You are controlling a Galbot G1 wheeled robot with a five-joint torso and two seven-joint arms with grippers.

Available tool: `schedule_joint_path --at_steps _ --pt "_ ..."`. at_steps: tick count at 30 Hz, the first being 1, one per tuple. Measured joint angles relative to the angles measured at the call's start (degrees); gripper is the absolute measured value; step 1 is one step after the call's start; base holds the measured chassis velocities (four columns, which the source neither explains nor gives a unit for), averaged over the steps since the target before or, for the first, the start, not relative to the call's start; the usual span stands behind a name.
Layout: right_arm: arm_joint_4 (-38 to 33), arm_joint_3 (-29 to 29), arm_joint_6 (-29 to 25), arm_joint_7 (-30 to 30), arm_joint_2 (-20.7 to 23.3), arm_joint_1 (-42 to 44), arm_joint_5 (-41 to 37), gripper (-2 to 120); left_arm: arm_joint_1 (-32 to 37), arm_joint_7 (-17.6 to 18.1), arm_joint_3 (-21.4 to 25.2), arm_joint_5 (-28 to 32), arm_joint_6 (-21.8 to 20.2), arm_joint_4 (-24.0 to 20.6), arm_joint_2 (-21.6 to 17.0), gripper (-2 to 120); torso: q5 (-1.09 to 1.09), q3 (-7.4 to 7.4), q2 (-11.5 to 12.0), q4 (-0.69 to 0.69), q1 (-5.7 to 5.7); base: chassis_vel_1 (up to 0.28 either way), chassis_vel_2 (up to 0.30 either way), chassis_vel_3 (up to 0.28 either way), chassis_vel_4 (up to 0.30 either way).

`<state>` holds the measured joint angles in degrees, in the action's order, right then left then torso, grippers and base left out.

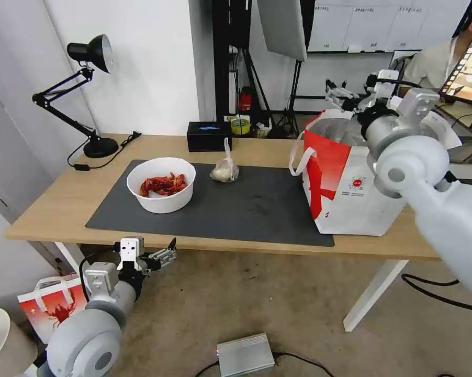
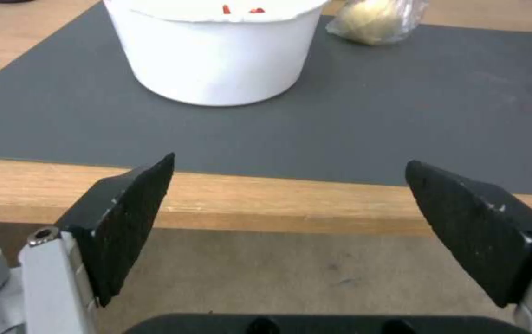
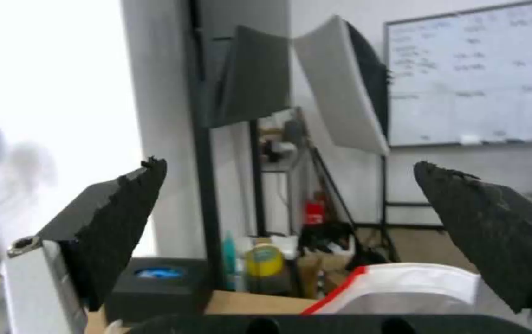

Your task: Pick up the trash from the table and place it into the takeout bag.

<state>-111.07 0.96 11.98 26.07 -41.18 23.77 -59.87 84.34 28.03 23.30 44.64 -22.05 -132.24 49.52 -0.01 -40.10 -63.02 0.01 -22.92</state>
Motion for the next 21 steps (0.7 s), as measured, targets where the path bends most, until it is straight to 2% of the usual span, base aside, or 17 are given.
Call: schedule_joint_path --at_steps 6,8,9,10,13,21 --pt "-5.15 1.3 -0.28 -0.89 2.26 6.95 1.63 100 -0.22 0.05 0.0 0.08 0.0 0.0 -0.03 100 0.0 0.0 -0.01 0.0 0.0 0.0 0.0 0.0 0.0" --pt "-9.02 4.08 -0.28 -1.08 3.69 13.99 2.37 100 -1.09 0.12 -0.55 0.42 0.0 0.17 -0.26 100 0.02 0.0 -0.01 0.01 0.0 0.0 0.0 0.0 0.0" --pt "-9.02 4.08 -0.28 -1.08 3.69 13.99 2.37 100 -1.09 0.12 -0.55 0.42 0.0 0.17 -0.26 100 0.02 0.0 -0.01 0.01 0.0 0.0 0.0 0.0 0.0" --pt "-10.72 5.5 -0.28 -1.11 4.29 17.7 2.85 100 -1.54 0.2 -0.8 0.87 0.0 0.22 -0.46 100 0.0 0.0 -0.01 -0.03 0.0 0.0 0.0 0.0 0.0" --pt "-13.89 7.5 -0.29 -1.24 5.12 24.95 3.75 100 -1.88 0.39 -0.81 1.34 0.0 0.22 -0.85 100 0.02 0.0 -0.01 -0.02 0.0 0.0 0.0 0.0 0.0" --pt "-16.28 8.78 -0.26 -0.94 6.05 32.72 6.37 100 -1.9 0.55 -0.21 1.64 -0.02 0.07 -1.35 100 0.01 0.0 -0.01 -0.01 0.0 0.0 0.0 0.0 0.0"
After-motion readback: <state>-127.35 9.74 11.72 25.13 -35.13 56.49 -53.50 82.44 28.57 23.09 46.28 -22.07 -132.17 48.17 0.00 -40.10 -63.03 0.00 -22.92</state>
